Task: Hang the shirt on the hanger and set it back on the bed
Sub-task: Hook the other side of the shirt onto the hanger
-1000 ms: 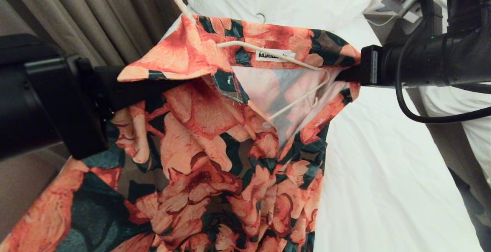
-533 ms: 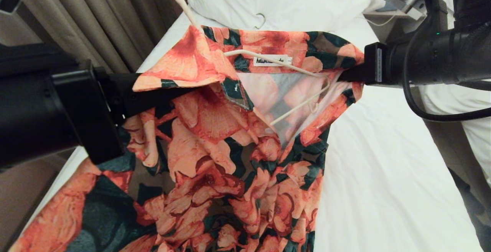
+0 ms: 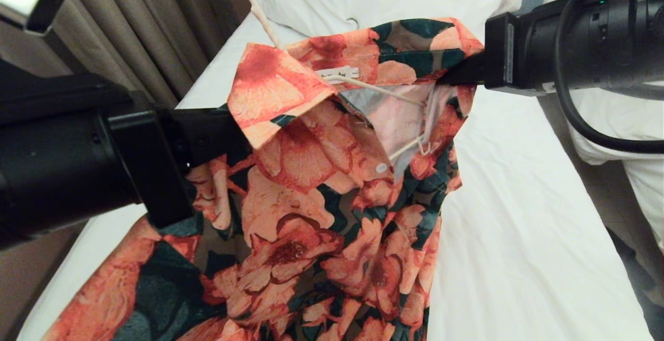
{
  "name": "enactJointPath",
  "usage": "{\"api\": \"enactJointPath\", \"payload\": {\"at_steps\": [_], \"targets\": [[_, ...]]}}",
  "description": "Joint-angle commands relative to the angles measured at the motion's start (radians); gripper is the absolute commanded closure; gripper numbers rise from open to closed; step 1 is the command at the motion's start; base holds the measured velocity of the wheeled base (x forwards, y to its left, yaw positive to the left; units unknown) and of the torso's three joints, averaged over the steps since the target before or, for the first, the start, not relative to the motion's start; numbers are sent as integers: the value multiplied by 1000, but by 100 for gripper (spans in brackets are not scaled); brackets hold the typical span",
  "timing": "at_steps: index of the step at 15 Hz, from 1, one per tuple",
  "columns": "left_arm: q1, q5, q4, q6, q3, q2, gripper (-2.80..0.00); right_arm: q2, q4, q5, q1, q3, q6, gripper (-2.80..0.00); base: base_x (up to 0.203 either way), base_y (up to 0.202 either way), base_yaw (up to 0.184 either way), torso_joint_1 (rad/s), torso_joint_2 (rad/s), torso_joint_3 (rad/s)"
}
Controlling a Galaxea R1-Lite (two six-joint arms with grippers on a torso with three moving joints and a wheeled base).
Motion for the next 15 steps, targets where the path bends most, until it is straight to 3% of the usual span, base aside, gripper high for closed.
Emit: {"api": "enactJointPath", "payload": {"at_steps": [1,3,5,9,15], "targets": [[10,2,-100,8,33,24,0,12,34,-1,29,-22,1,0,0,0,0,0,0,0],[29,2,-115,19,40,25,0,10,50,-5,38,-22,-1,0,0,0,0,0,0,0],[81,0,-109,24,29,1,0,10,69,-71,18,-18,-4,0,0,0,0,0,0,0],[83,-39,-64,43,26,-20,0,26,3,-84,-78,-25,-35,0,0,0,0,0,0,0],[90,-37,-64,45,26,-22,0,20,77,-86,-82,-12,-42,0,0,0,0,0,0,0]]}}
